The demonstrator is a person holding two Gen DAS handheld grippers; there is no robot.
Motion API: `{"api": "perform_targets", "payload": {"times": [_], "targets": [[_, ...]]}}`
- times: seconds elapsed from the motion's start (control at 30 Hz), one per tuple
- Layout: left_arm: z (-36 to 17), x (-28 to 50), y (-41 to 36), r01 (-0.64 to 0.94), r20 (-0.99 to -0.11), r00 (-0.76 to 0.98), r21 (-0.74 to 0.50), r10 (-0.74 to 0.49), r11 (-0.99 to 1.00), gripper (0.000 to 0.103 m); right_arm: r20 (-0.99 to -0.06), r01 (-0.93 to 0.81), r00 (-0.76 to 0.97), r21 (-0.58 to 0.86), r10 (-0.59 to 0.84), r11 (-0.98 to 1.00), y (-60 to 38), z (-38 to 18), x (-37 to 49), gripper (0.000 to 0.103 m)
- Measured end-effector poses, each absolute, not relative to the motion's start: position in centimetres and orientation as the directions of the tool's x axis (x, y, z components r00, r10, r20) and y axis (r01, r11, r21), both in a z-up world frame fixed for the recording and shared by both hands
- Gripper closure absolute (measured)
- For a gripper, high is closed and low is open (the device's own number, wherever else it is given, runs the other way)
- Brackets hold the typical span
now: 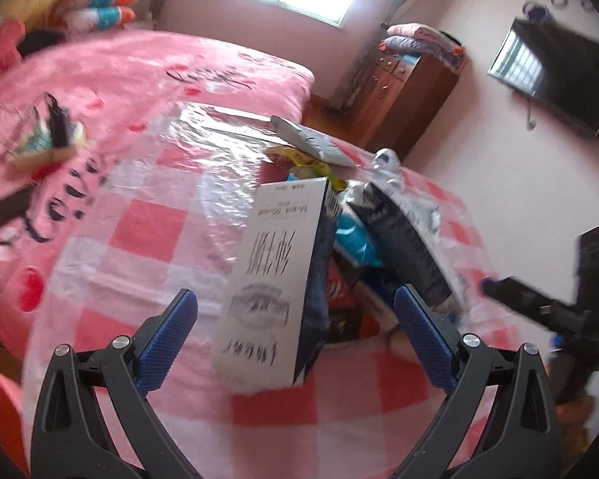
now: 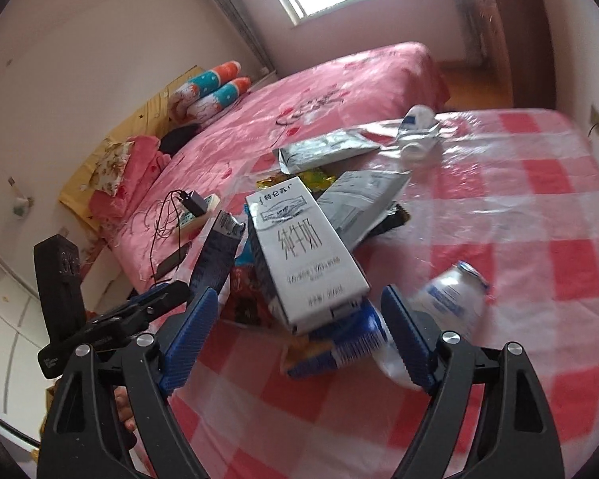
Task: Collect trash
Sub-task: 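Grasp the white milk carton with the left tool, then carry the milk carton to the orange bucket and open the left tool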
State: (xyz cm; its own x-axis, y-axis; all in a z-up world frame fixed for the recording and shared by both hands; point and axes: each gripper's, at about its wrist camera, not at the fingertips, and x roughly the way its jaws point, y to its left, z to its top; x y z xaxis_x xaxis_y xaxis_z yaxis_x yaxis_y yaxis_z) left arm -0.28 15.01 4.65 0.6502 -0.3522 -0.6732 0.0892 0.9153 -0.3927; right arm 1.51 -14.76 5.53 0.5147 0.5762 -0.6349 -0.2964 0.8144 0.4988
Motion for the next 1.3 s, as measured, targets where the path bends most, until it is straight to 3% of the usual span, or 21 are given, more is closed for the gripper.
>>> {"api": "perform_targets", "payload": {"times": [0.27,0.57,0.7,1.3], "targets": [[3.1,2.8,15.6,0.115,-0.676,0.594,-0.465,-0.436,0.878,0.005,-0.647,-0.315,0.453,0.527,0.613,0.789,-13.4,4.1,4.5,0.02],[1.9,4.2,15.8,0.089,-0.679,0.567,-0.512,-0.466,0.854,0.031,-0.65,-0.352,0.459,0.492,0.605,0.796,-11.9,3.7,4.6,0.021],[1.4,4.2,15.9,0.072,-0.678,0.561,-0.531,-0.475,0.844,0.042,-0.673,-0.369,0.475,0.433,0.567,0.822,-11.0,3.8,4.1,0.032],[2.5,-0.7,16.6,0.056,-0.646,0.61,-0.544,-0.46,0.838,0.043,-0.643,-0.349,0.526,0.433,0.556,0.831,-10.3,5.0,0.2,0.038]]}}
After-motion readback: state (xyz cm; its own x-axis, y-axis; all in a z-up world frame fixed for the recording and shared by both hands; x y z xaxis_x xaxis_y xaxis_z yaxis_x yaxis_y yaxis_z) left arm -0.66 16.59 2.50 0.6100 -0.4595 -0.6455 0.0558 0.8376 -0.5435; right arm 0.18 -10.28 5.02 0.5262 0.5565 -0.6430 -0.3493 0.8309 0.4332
